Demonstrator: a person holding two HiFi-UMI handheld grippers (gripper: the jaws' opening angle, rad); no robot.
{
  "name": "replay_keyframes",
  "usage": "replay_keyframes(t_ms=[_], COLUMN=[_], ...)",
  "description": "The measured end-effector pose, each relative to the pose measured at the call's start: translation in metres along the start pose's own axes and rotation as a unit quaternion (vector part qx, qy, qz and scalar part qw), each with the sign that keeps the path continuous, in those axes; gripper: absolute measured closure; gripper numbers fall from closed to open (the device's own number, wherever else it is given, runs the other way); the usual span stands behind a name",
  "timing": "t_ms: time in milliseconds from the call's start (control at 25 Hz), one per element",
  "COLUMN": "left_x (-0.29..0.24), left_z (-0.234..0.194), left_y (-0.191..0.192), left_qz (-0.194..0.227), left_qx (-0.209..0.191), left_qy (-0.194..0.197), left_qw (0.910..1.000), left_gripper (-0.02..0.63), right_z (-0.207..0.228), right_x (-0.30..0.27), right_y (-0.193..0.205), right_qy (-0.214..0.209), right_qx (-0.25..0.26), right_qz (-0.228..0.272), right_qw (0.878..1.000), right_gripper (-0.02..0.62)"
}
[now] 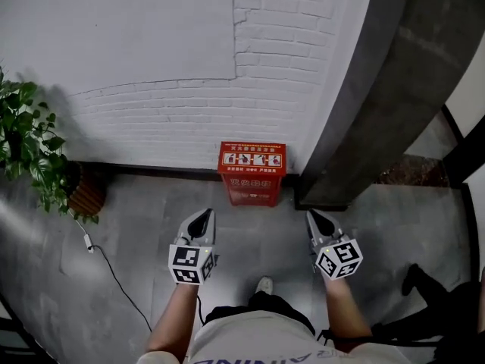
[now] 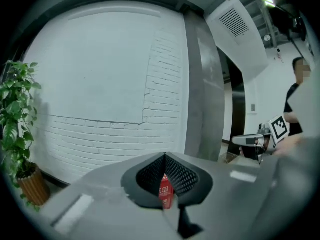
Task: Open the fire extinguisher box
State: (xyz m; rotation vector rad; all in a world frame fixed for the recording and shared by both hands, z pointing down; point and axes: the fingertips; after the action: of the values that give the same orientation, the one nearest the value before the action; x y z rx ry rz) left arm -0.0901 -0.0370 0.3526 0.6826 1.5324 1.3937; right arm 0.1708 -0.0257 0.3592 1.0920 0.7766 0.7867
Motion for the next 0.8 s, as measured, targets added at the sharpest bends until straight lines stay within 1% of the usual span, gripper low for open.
replay_keyframes(t_ms=[200,320,480,680,800], left_x=[-0.052,-0.077,-0.117,-0.170,-0.198], left_z=[-0.023,-0.035,-0.056,-0.083,-0.100], left_y=[-0.012,-0.016,-0.021,-0.027,-0.022], left_qz=[-0.010,-0.015,-0.012,-0.009,-0.015], left_qx=[0.009,0.009,0.009,0.002,0.000], left_qy=[-0.017,-0.014,0.003,0.042,0.062], left_qw=[0.9998,0.9997,0.9999,0.9991,0.9980], left_gripper=[0.601,0.601,0.601,0.601,0.601], right_z=[0.032,0.047,0.064,0.083,0.090], right_x=[-0.060,-0.085,-0.118,-0.157,-0.181], right_y=[-0.021,-0.025,-0.029,-0.038,-0.039], right_qy=[-0.021,-0.021,-0.004,0.036,0.055], right_qx=[-0.007,-0.009,-0.006,-0.004,-0.006], right_qz=[-0.003,-0.006,-0.007,-0.011,-0.012], right_qw=[1.000,1.000,1.000,0.999,0.998], right_gripper=[0.592,0.592,0.592,0.592,0.592])
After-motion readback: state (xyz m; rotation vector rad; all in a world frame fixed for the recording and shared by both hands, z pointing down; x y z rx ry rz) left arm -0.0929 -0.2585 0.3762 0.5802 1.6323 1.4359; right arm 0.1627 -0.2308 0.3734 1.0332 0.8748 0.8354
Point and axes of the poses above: the fingertips, and each gripper's own axes: x backward along the fingers, z to its right, y out of its underside, and after that the axes turned 8 degrees about -x, right-handed
